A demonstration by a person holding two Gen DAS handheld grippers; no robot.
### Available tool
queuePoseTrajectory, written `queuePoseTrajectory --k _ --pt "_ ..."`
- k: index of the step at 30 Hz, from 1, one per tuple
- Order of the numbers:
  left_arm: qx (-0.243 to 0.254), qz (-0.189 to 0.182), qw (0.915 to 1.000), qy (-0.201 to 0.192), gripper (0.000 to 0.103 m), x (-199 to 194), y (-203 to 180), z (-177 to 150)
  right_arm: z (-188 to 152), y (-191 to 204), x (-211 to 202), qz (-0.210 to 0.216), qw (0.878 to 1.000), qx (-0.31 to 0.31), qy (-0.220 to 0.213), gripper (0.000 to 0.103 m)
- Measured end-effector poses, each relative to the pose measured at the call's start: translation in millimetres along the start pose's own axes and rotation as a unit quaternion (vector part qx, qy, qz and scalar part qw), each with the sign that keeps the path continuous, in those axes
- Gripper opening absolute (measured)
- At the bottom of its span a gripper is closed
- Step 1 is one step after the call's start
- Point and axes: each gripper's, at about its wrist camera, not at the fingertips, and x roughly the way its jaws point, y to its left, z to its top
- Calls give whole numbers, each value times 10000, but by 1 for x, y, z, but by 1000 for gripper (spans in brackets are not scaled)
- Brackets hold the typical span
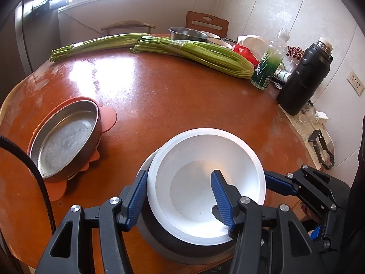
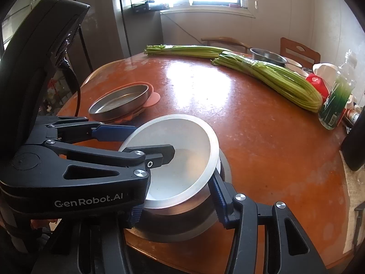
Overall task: Organize plates and bowls
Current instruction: 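Lower the red-printed bowl into the white bowl and open the left gripper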
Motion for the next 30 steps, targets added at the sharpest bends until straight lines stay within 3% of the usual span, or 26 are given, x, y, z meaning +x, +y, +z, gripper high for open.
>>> queuePoseTrajectory --k 30 --pt "-60 -42 9999 -124 56 -10 6 -1 2 6 -9 -149 9998 -128 -73 54"
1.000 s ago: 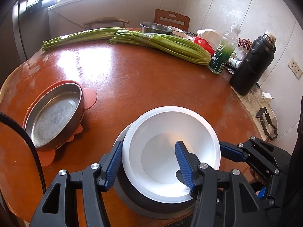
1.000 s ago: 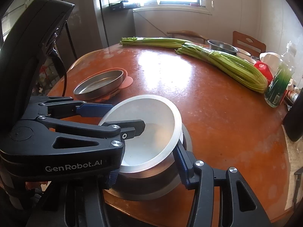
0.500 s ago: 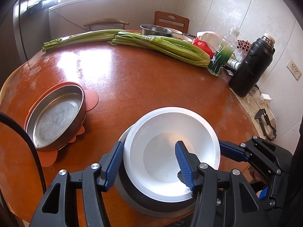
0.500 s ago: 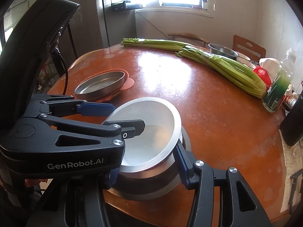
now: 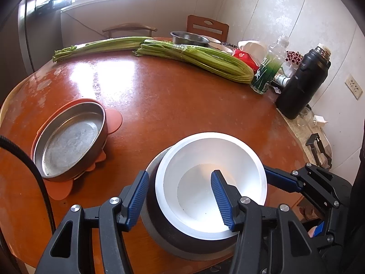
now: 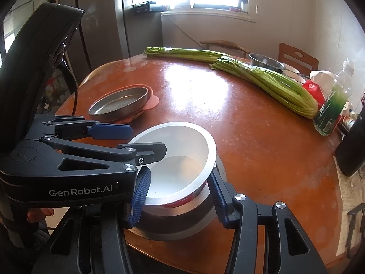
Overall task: Organize plates and bowls
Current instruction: 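Lower the red-printed bowl into the white bowl and open the left gripper, then move the left gripper to the steel bowl rim and close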
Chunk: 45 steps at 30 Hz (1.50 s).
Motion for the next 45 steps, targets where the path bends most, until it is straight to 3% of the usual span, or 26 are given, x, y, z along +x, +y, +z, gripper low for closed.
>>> queuePoseTrajectory --k 21,26,45 --pt "-323 118 9991 -267 56 -24 24 -4 11 -14 -28 -252 9985 186 -440 54" --pt "-390 140 9985 -360 56 -32 29 -6 14 -16 -32 -279 9979 215 -537 59" --pt "-554 -18 9984 -61 57 -10 33 -9 3 -30 -12 -155 9977 606 -253 64"
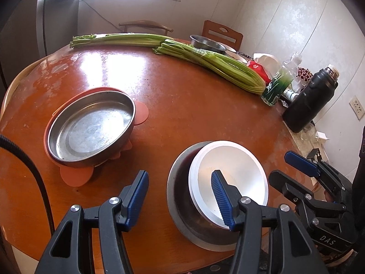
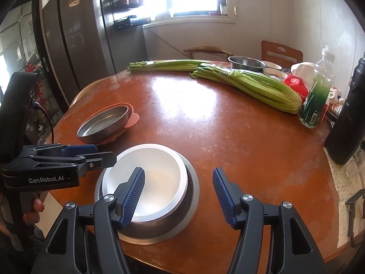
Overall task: Organize plates and bowls
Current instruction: 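Move the left gripper to the steel bowl rim and close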
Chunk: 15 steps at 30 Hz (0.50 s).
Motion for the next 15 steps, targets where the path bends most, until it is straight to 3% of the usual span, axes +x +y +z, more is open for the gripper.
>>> queuePoseTrajectory --k 15 --pt "95 -38 9997 210 57 20 -5 -2 -7 -6 23 108 9993 152 337 64"
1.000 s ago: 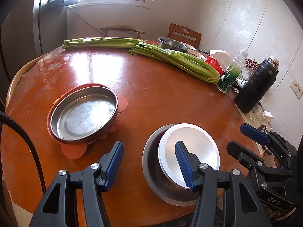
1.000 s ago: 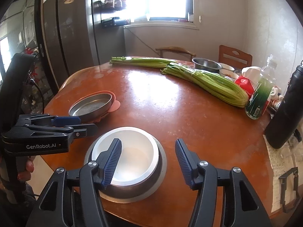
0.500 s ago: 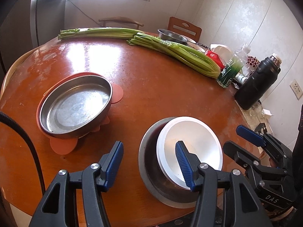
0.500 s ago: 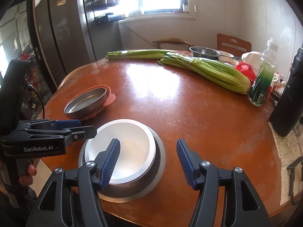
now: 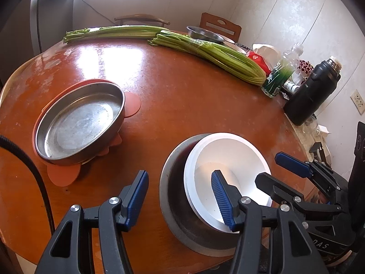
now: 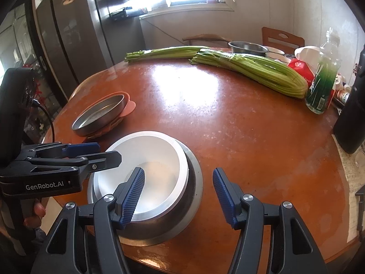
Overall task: Organize plates and bowls
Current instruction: 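Move the left gripper to the steel bowl rim and close, then lift the stacked steel bowl with the left gripper toward the steel tray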
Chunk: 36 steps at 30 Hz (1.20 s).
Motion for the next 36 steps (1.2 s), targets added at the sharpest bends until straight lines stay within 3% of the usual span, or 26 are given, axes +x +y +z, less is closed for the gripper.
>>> queuePoseTrajectory --k 36 --pt "32 21 9991 427 59 31 1 -7 -12 -3 21 194 9991 41 387 64"
